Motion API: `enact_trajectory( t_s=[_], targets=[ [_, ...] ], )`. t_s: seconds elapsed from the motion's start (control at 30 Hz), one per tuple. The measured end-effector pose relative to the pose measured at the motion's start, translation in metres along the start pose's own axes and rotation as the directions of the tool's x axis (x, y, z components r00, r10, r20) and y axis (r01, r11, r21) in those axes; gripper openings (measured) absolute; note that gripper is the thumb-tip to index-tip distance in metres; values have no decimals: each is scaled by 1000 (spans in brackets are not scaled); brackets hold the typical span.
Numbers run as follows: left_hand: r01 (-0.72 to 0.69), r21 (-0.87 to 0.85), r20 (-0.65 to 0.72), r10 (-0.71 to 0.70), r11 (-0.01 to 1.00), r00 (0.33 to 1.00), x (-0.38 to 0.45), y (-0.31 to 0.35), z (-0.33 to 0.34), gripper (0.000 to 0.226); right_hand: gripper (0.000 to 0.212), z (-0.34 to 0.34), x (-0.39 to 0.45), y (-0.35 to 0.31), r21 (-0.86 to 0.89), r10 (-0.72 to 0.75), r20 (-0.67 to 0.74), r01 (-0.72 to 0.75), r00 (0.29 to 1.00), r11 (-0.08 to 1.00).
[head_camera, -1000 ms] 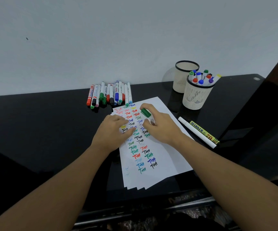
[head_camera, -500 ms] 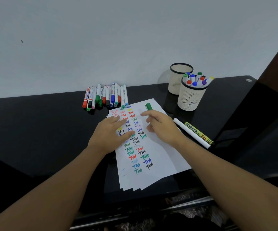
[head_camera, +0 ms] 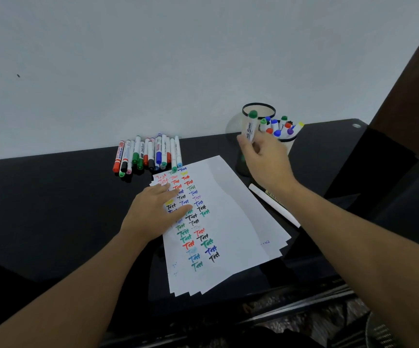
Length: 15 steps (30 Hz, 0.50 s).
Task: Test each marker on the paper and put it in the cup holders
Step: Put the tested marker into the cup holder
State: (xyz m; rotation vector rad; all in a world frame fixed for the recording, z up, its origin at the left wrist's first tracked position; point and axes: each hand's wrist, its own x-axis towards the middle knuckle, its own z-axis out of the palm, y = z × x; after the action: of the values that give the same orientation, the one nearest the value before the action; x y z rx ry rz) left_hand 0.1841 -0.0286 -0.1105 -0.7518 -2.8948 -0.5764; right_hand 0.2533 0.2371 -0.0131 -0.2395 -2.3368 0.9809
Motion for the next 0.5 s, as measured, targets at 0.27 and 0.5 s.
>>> enact_trajectory(
  t_s=[0.27,0.5],
  targets=[
    [-1,-21,-2,1,1000,1000,-1,0,-2,73,26,-41,45,12,-143,22,-235,-57,972,988],
    [-2,-23,5,2,1000,1000,-2,0,-3,74,31,-52,64,30,-138,165,-221,-199,961,970]
  ],
)
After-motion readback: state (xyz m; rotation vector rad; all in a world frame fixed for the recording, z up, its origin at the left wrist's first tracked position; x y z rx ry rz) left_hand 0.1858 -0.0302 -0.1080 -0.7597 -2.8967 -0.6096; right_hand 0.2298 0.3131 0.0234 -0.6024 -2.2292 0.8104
